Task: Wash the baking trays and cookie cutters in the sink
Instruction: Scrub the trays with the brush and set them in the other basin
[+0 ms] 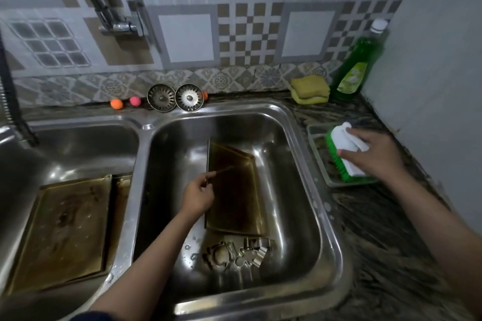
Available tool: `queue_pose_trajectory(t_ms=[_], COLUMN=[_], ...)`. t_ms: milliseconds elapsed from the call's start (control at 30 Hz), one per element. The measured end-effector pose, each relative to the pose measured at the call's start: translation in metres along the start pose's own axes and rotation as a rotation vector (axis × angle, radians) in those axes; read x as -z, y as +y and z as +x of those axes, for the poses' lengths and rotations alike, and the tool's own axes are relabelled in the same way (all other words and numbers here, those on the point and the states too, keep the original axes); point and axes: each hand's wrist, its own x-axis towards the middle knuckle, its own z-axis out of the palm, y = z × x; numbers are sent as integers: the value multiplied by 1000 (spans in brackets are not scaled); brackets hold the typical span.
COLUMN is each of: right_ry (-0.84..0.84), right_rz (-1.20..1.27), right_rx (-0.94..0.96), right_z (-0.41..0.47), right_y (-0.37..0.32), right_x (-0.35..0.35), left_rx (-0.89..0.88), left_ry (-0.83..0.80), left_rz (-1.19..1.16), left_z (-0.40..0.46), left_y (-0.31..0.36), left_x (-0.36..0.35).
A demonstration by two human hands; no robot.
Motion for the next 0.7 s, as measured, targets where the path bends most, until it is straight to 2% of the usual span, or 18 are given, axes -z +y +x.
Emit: queue_pose_trajectory(t_ms=[100, 200, 333, 467, 533, 633, 700], right_ry=[-52, -42, 87, 207, 160, -54, -45], right_rz=[-36, -27, 36, 264, 303, 358, 359], right_rx=[40, 23, 80, 114, 111, 204, 208], right_z=[4, 4, -4, -33, -58, -87, -79], right_y=[7, 7, -9, -59, -88, -116, -132], right_x=[-16, -25, -14, -12, -41, -104, -131], left_rx=[-57, -137, -262, -302, -296, -369, -452], left_ry=[31, 135, 260, 351, 373, 395, 383], left_rz=[23, 117, 189, 168, 143, 110, 98], left_z=[-15, -27, -37, -43, -49, -61, -72], left_y=[12, 22, 30, 31, 38, 49, 55], left_x=[0, 2, 12, 17, 12, 2, -5])
